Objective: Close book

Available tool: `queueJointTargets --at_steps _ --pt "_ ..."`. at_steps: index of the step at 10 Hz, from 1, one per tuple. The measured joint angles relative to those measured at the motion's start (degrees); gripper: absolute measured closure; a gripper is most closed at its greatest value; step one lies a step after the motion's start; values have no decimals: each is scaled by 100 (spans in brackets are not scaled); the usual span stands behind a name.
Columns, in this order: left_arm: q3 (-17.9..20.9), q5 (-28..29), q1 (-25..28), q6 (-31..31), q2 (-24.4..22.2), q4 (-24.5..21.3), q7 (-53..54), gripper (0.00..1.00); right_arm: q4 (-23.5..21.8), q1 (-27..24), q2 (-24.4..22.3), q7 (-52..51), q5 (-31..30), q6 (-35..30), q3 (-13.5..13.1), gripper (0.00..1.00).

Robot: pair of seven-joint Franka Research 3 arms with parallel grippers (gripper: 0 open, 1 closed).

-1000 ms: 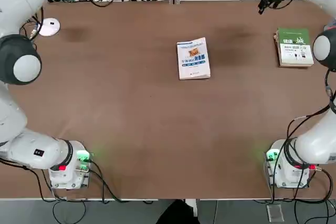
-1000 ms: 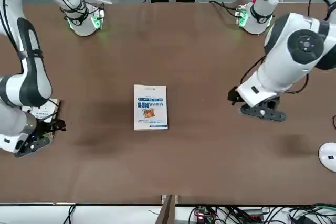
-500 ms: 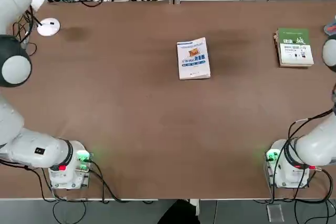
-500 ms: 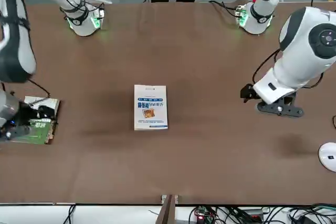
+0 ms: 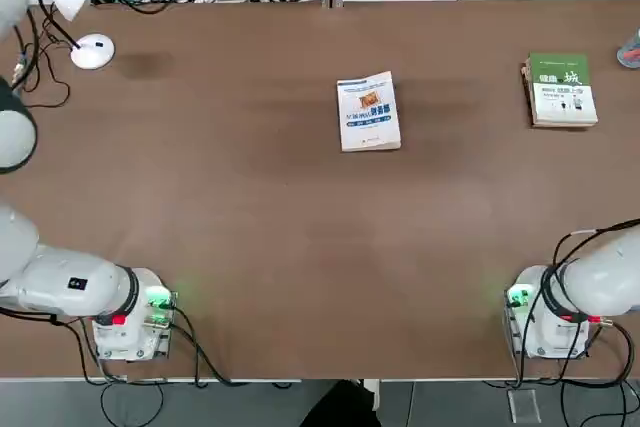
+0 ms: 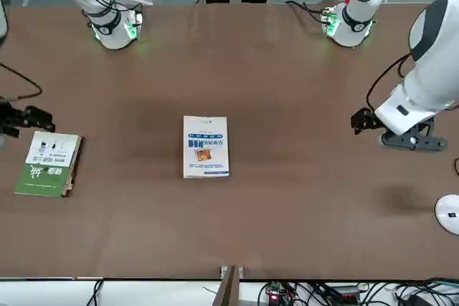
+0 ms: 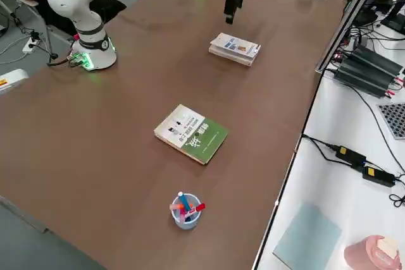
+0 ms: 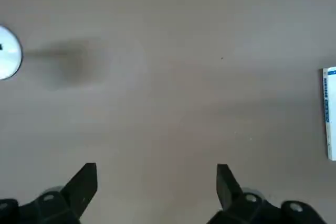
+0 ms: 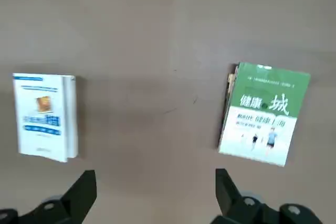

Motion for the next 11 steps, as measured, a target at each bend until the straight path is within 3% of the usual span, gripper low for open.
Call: queueJointTargets --at_steps 4,11 --pt "4 0 266 -316 -490 -289 43 0 -25 7 -403 337 -209 -135 249 0" --pt "15 3 696 -945 -993 -320 481 0 -309 2 -446 982 -274 94 437 0"
